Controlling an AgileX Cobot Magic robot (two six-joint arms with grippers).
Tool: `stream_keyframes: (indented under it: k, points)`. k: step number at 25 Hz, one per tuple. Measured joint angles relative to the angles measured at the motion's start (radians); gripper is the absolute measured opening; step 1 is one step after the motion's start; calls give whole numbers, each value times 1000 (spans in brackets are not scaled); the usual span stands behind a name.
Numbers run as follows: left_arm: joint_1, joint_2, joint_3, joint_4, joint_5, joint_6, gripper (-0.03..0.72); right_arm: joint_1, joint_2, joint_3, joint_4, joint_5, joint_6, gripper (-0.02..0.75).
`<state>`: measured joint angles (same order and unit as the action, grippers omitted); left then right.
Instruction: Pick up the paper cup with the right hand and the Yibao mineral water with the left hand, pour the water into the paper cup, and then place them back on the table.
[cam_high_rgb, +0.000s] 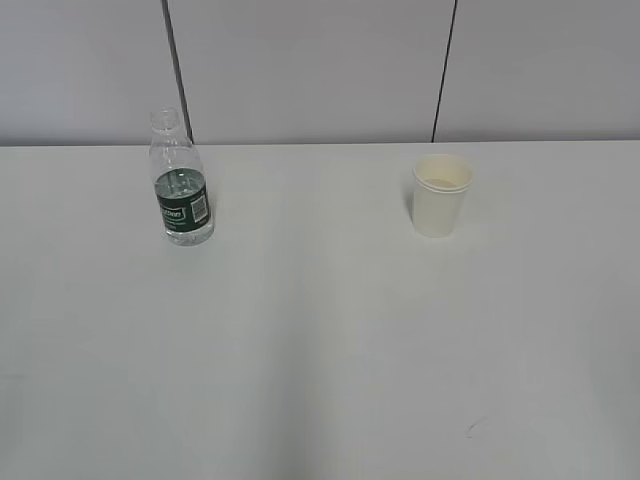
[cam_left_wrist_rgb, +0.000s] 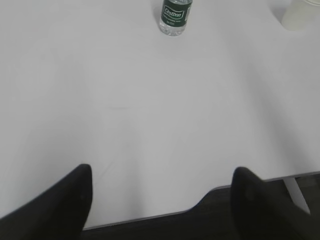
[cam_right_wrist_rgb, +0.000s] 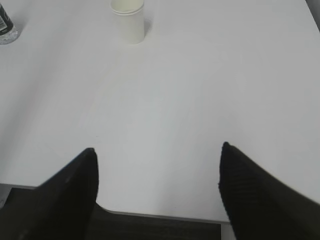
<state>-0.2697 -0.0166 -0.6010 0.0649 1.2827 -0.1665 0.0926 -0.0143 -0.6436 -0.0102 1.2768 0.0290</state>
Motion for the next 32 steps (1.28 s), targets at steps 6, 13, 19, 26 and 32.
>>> stream_keyframes:
  k: [6, 13, 19, 26, 32]
  points:
    - [0, -3, 43, -6, -54, 39, 521, 2, -5, 39, 10, 2, -42, 585]
    - [0, -3, 83, -20, -159, 68, 510, 2, -5, 140, 54, -95, -50, 585]
    - [0, -3, 88, -37, -169, 100, 496, 2, -5, 159, 56, -117, -52, 585]
    - [3, -3, 88, -38, -169, 102, 490, 2, -5, 159, 58, -123, -53, 585]
    - [82, -3, 88, -38, -169, 102, 484, 2, -5, 159, 46, -124, -53, 585]
